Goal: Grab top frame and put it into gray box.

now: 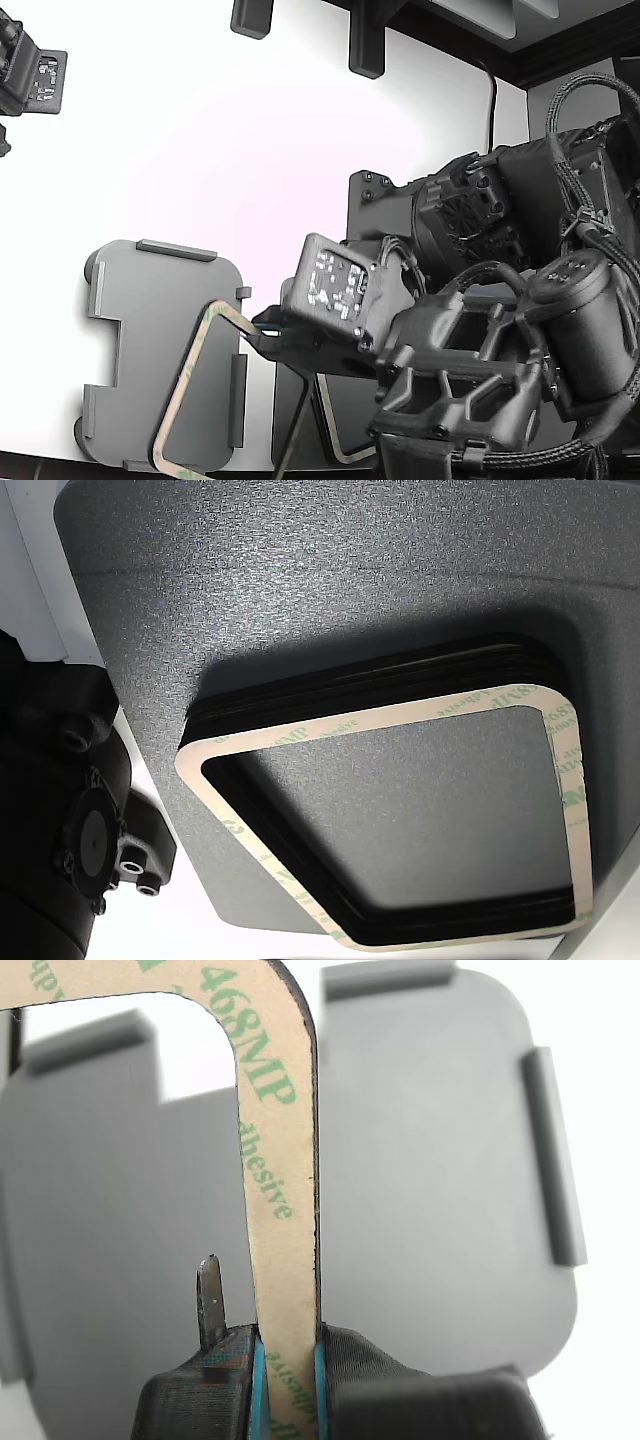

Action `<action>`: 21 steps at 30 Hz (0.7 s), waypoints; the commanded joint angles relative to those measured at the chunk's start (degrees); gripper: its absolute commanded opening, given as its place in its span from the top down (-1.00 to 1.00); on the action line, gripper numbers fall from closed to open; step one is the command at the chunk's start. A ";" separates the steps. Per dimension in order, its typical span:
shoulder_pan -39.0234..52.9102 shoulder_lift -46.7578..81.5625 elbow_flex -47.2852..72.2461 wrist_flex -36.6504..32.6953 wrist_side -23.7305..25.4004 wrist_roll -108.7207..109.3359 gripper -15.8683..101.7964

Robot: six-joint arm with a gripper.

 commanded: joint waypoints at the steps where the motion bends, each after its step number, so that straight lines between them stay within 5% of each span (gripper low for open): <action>1: -1.23 0.88 -0.62 0.53 1.41 33.75 0.95; 4: -2.64 0.79 0.35 0.62 -3.34 61.00 0.95; 13: -6.86 -1.41 4.39 0.62 -17.23 72.77 0.95; 21: -7.21 -5.63 2.81 0.62 -20.65 72.07 0.95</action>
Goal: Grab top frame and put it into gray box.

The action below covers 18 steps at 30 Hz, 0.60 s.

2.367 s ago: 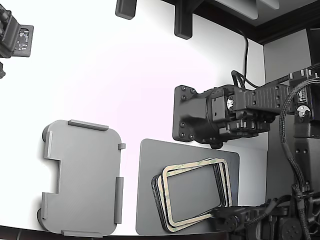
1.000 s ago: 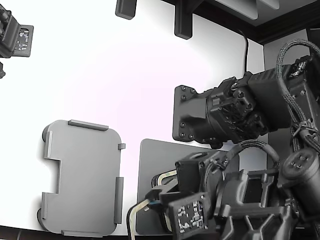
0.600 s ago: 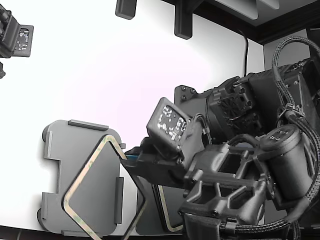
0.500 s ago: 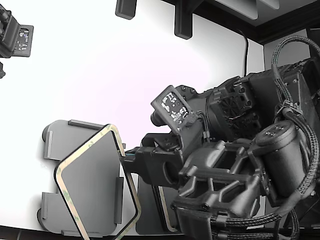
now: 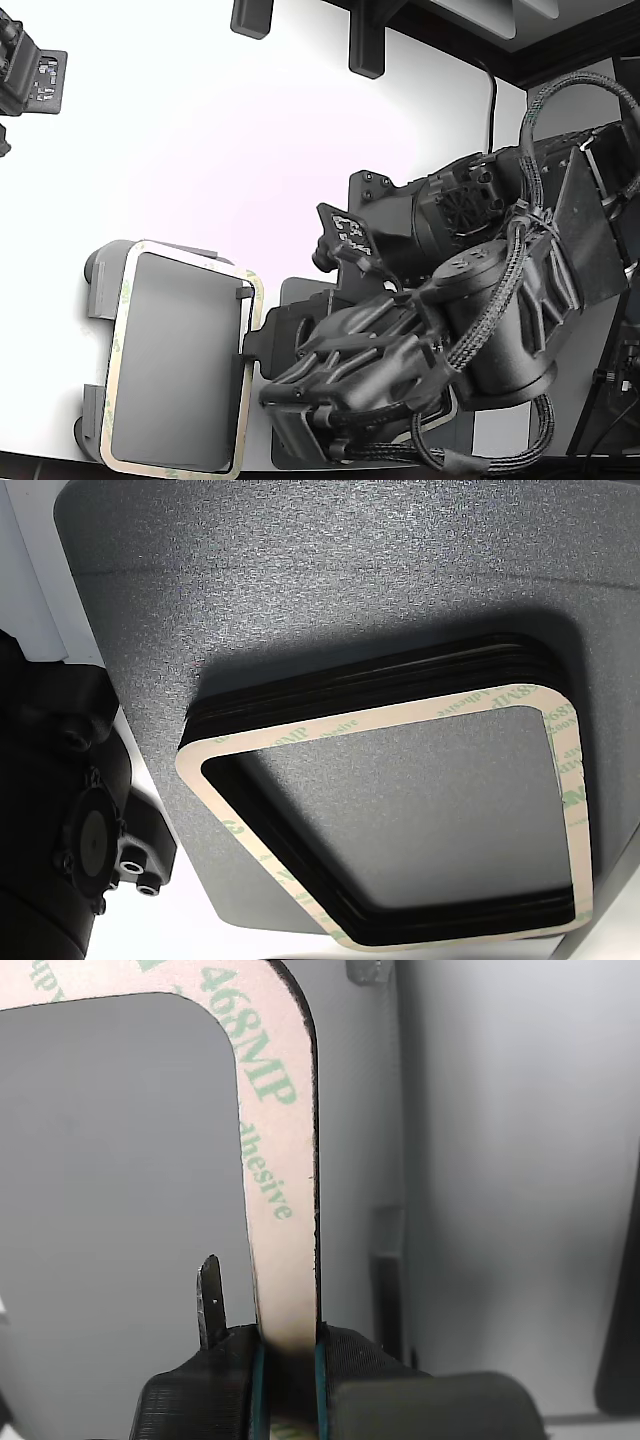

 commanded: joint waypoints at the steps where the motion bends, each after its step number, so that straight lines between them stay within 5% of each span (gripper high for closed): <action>1: -1.14 0.26 -2.02 0.62 -0.44 -1.85 0.95; 18: -3.16 -2.99 -2.11 0.53 -1.41 -6.77 0.95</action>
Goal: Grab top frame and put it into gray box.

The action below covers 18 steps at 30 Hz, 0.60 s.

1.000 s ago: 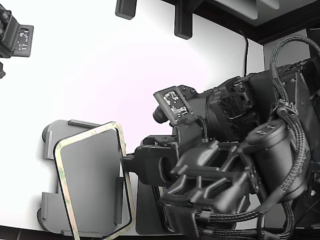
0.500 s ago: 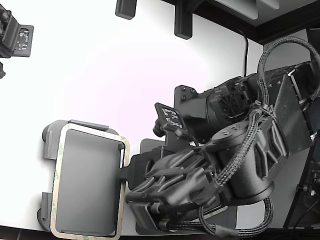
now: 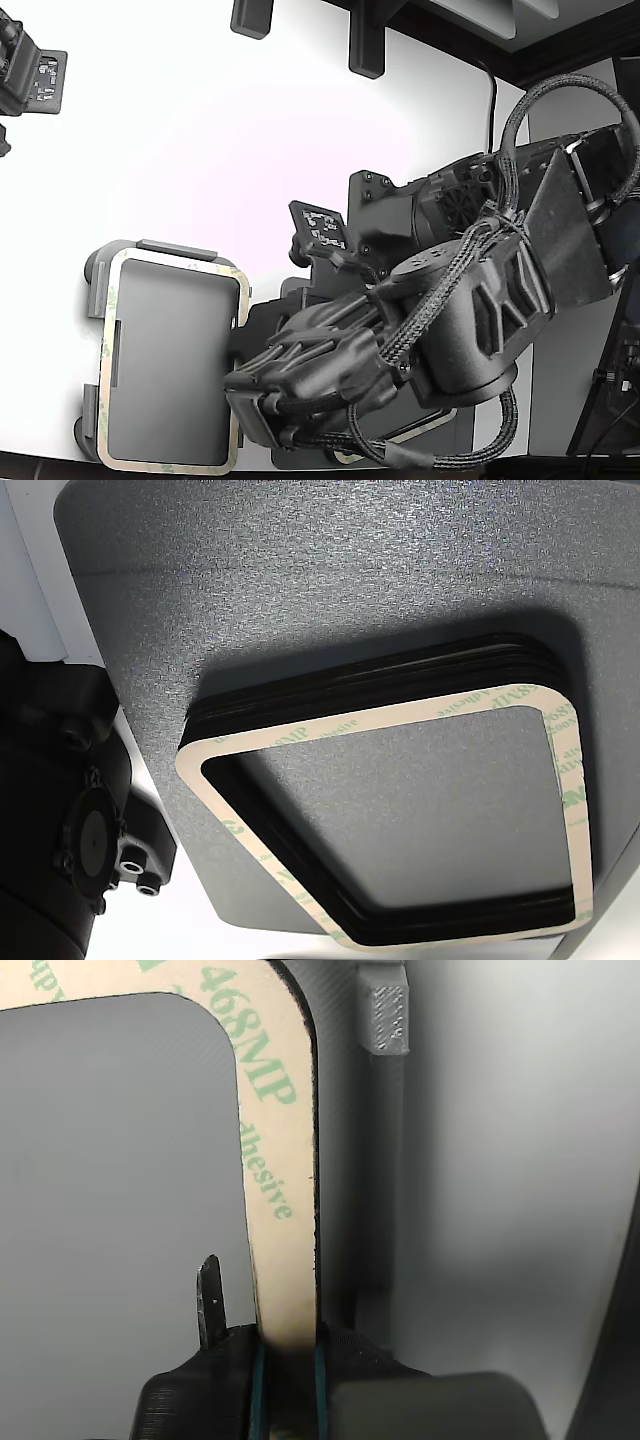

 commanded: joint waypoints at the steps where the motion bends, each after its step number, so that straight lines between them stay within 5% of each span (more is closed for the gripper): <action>1: -1.05 1.14 -1.41 0.53 -0.18 -0.62 0.95; 18: -1.93 1.23 0.26 0.44 -1.23 -1.14 0.95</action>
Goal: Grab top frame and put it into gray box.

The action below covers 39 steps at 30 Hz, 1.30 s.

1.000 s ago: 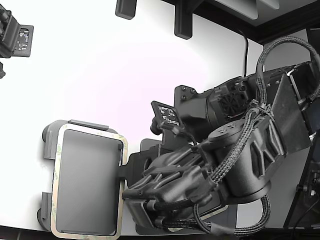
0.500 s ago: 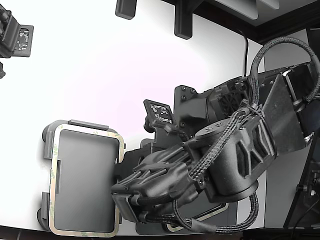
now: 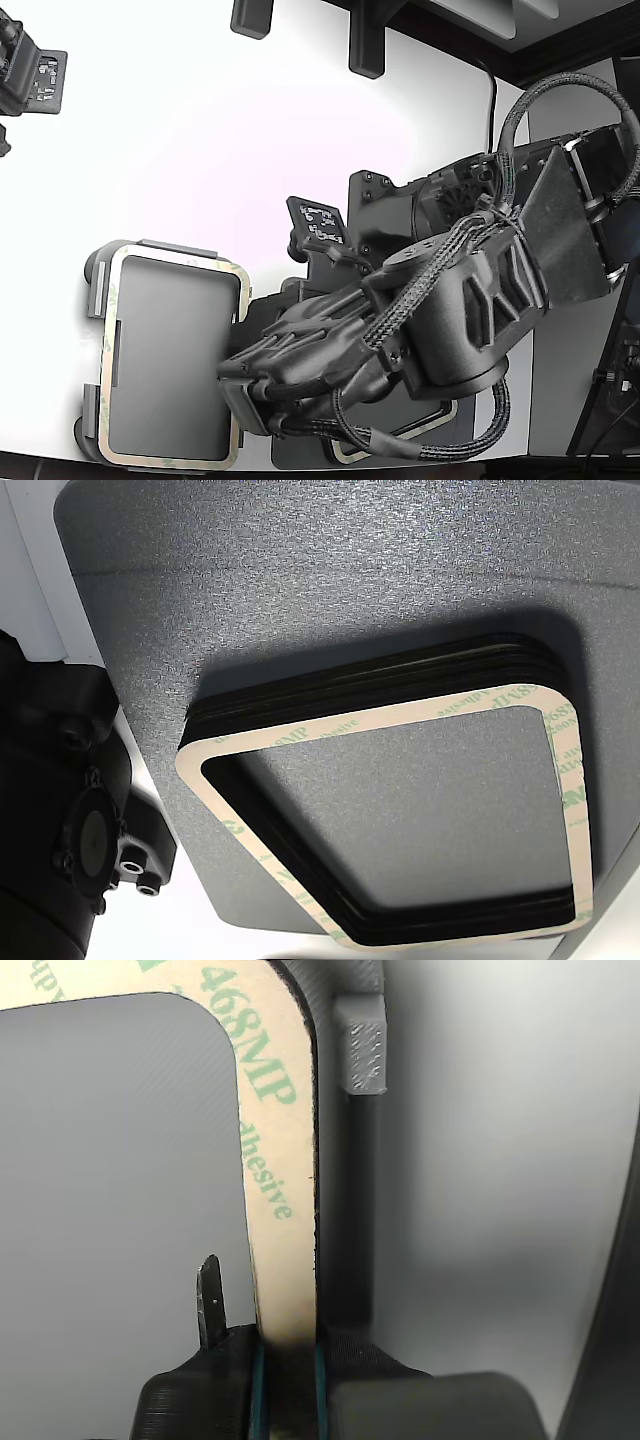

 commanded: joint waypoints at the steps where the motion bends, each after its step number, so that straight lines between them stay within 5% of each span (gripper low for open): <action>1: -0.88 1.41 -0.79 0.44 -0.18 -0.35 0.95; 39: -1.05 2.11 3.16 -4.13 0.26 -0.26 0.95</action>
